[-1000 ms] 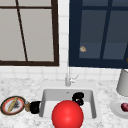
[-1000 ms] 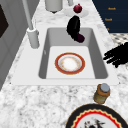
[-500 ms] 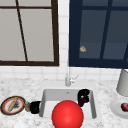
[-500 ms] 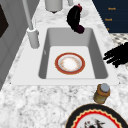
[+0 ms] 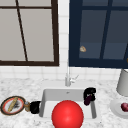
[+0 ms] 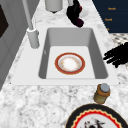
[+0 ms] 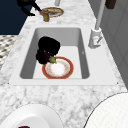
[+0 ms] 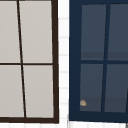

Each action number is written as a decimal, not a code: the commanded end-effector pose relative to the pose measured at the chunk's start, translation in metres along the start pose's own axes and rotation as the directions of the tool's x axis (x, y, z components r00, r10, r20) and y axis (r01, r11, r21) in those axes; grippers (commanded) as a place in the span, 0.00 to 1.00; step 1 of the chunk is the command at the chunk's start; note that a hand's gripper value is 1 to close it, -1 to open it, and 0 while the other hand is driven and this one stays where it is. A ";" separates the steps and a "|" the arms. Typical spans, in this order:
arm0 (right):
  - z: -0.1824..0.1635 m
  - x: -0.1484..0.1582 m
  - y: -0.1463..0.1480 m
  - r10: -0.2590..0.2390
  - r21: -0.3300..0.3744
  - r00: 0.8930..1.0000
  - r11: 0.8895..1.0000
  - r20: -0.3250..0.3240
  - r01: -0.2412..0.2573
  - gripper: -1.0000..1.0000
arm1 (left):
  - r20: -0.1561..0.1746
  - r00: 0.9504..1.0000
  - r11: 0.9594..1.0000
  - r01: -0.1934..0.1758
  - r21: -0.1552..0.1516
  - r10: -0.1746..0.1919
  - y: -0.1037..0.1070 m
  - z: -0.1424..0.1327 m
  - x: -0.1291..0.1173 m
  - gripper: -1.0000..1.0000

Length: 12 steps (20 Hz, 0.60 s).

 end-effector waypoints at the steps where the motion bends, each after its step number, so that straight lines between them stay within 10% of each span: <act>1: 0.020 -0.009 0.001 -0.027 -0.012 0.998 1.000 -0.058 0.027 1.00 | 0.000 1.000 1.000 0.000 0.000 0.000 0.000 0.000 0.000 0.50; 12: 0.080 -0.039 0.008 -0.022 -0.008 0.997 1.000 -0.074 0.022 1.00 | 0.000 1.000 1.000 0.000 0.000 0.000 0.000 0.000 0.000 0.50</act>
